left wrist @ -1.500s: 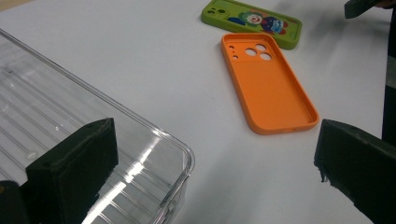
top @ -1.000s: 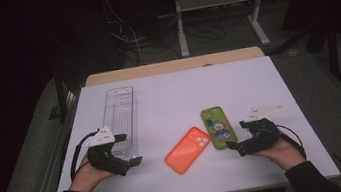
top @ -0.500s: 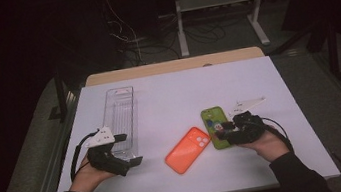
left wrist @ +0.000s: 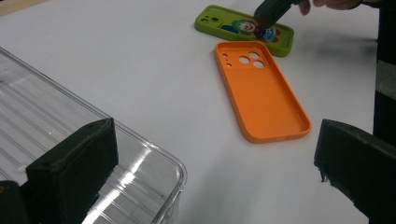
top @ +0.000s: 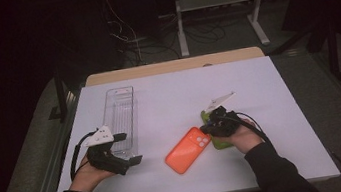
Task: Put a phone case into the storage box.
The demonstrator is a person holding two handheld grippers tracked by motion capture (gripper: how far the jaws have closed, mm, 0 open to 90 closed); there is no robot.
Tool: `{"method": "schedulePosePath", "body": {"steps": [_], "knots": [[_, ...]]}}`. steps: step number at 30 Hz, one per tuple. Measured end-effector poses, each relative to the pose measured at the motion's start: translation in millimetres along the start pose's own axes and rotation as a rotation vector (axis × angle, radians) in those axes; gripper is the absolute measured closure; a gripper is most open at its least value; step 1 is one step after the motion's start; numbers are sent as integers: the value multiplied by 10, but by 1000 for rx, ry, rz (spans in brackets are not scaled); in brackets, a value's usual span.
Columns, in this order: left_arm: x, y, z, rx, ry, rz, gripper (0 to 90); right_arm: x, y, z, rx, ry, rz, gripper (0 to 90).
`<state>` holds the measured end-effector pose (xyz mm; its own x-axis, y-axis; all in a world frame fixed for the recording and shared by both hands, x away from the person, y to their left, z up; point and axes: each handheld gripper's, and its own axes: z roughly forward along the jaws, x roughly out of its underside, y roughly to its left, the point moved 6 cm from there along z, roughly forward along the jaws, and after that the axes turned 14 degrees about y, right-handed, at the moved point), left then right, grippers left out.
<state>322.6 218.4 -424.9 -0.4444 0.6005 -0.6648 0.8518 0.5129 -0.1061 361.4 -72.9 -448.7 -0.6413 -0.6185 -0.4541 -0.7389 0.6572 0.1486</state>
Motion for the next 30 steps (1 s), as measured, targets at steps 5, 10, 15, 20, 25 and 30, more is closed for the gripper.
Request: {"method": "schedulePosePath", "body": {"steps": [5, 10, 15, 20, 25, 30], "knots": [[-2, 3, -6, 0, -2, 5, 0, -123, 2, 181, 10, 27, 3, 880], [0, 3, -13, 0, -3, 6, 0, -205, -2, 350, 26, 51, 3, 880], [-2, -2, -5, 1, -1, 9, 0, -237, -6, 409, 41, 54, 9, 880], [-1, 5, -11, -1, 1, 15, 0, -237, -35, 447, 65, 64, 8, 880], [-1, -2, -9, 2, 1, 11, 0, -262, -43, 494, 68, 64, 1, 880], [-2, -3, -11, 3, -2, 10, 0, -310, -23, 519, 62, 59, 5, 880]]}}
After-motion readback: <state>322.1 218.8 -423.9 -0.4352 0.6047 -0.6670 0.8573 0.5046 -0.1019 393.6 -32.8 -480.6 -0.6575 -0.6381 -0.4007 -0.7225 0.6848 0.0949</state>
